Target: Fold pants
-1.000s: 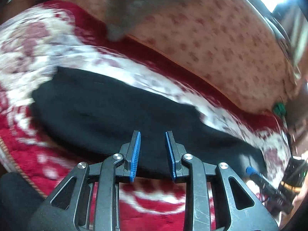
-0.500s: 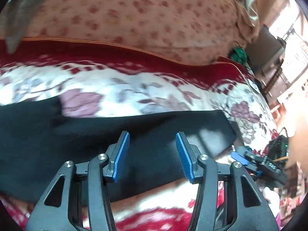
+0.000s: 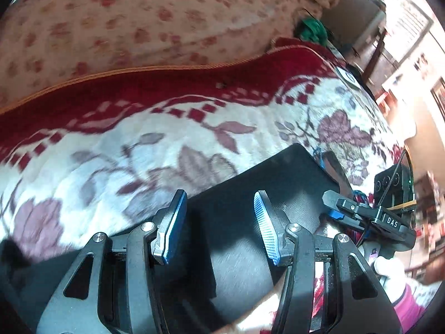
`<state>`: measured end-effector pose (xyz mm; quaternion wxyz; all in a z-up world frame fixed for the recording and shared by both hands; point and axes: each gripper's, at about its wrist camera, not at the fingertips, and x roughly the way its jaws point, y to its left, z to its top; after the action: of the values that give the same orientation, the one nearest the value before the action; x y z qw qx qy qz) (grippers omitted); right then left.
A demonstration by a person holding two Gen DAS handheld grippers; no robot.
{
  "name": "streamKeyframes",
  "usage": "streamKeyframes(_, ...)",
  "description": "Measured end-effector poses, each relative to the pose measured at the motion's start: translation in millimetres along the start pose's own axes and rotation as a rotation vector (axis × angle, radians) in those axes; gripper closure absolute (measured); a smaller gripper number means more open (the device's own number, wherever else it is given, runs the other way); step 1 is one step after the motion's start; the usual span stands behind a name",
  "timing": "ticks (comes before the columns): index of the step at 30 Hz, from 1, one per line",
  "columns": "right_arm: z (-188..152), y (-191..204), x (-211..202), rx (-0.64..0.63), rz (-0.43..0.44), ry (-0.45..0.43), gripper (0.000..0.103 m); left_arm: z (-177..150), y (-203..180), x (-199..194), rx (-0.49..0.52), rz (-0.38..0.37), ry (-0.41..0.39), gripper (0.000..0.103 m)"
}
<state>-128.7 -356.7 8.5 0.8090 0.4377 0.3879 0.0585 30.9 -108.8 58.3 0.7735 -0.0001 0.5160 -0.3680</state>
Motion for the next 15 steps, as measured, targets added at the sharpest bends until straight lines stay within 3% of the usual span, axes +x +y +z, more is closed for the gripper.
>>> streamKeyframes(5,0,-2,1,-0.004,0.031,-0.003,0.041,14,-7,20,0.075,-0.082,0.047,0.054)
streamKeyframes(10,0,-4,1,-0.006,0.054,0.009,0.042,27,-15,44,0.198,-0.096,0.142,0.054)
streamKeyframes(15,-1,-4,1,-0.026,0.059,0.01,0.042,36,-11,67,0.232,-0.13,0.247,0.054)
